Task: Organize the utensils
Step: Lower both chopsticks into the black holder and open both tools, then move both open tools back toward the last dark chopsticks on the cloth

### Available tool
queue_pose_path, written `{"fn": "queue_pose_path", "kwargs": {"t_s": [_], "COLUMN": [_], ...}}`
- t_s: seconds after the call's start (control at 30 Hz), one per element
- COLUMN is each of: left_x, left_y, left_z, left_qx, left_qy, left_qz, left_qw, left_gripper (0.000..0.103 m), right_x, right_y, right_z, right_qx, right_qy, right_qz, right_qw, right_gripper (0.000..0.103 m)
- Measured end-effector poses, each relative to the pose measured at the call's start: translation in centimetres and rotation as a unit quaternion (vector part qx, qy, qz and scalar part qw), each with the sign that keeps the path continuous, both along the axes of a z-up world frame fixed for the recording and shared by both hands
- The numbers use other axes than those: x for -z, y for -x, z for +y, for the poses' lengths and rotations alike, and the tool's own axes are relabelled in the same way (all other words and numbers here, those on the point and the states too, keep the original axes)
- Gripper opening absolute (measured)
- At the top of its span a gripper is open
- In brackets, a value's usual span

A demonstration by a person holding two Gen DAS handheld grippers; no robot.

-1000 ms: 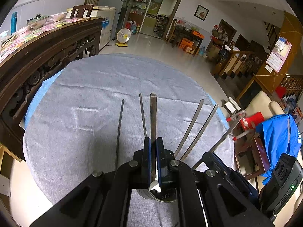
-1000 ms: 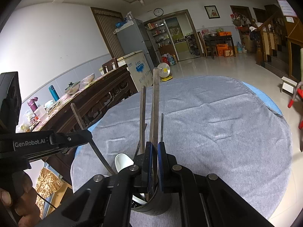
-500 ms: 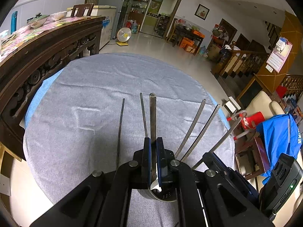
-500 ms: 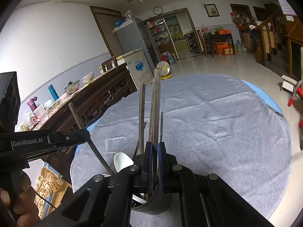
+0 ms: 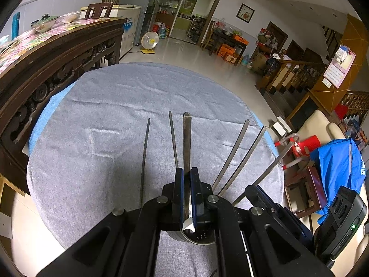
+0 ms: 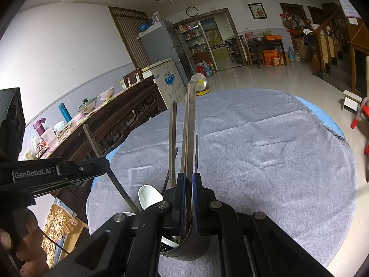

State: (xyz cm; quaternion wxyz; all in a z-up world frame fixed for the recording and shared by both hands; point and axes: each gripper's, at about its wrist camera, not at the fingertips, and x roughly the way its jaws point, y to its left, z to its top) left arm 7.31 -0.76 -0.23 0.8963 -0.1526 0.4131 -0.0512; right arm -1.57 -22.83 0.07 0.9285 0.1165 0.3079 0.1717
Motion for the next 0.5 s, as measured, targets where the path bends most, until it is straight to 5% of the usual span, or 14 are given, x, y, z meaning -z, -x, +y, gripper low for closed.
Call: {"fn": "queue_pose_path", "kwargs": {"t_s": [0.17, 0.33, 0.5], "left_x": [-0.2, -1.4, -4.1], "left_y": [0.0, 0.1, 0.8], "left_z": [0.3, 1.5, 4.2], "left_qx": [-0.002, -0.017, -0.043], "left_qy": [0.009, 0.023, 0.045], "left_qz": [0.001, -0.008, -0.040], "left_qw": [1.0000, 0.9996, 0.9972], "left_gripper": [0.006, 0.043, 0.047], "right_x": [0.1, 0.0, -1.2], "right_y": [0.0, 0.1, 0.7], "right_z": [-0.1, -0.6, -1.7], "right_qx": [0.000, 0.011, 0.022], "right_qy": [-0.001, -0.002, -0.016], "right_qz": [0.003, 0.003, -0.018], "right_qw": [1.000, 1.000, 0.999], "right_gripper": [0.010, 0.052, 0.056]}}
